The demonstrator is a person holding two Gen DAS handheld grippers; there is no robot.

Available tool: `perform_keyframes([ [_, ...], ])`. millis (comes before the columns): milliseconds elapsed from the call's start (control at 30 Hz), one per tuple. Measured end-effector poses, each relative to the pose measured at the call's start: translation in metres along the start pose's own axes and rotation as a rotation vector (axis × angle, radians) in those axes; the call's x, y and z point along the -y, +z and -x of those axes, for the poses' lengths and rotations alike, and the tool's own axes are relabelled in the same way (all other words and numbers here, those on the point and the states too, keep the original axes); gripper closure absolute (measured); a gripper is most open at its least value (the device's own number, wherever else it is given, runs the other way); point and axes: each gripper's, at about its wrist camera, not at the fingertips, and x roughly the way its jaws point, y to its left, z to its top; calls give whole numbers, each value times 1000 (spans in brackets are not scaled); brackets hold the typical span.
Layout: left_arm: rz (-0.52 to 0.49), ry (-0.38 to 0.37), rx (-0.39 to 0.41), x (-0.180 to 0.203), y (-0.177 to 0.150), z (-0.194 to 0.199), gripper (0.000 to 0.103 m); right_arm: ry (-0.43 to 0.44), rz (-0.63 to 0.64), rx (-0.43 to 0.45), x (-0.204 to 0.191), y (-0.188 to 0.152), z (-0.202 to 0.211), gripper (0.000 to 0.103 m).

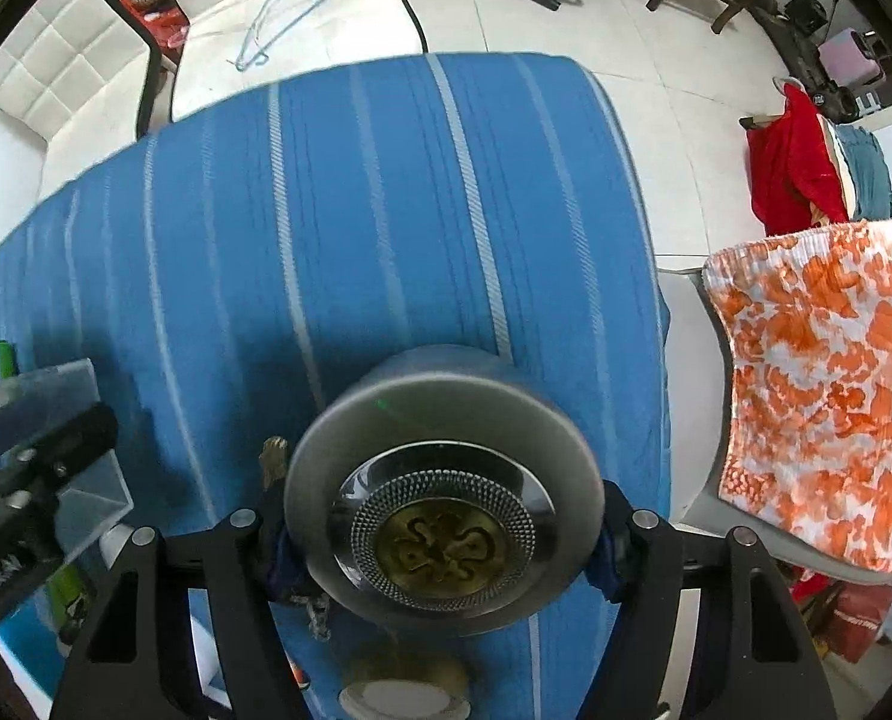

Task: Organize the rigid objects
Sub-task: 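Grasp the clear plastic box with the left tool while the right tool grasps the silver tin, then carry both items into the blue box and open both tools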

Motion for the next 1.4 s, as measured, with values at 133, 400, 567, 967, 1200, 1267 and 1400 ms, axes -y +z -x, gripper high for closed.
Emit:
perform_keyframes([
  [133,11,-33,64,-15,-18,40,41,23,-1,55,0,-13,32,30],
  [400,26,-129,176,-69,-44,109,41,104,70,200,-50,-62,125,30],
  [567,56,-146,205,-130,-65,130,41,162,154,250,-128,-102,167,30],
  [967,217,-160,89,-310,-86,73,41,197,249,172,-328,-117,130,30],
  [1200,194,-200,-16,-318,-59,20,41,142,291,92,-370,-94,66,30],
  [1267,191,-225,-44,-317,-52,8,41,135,298,78,-375,-90,58,30],
  [1400,189,-264,-71,-316,-44,-4,41,139,313,61,-383,-82,44,30],
])
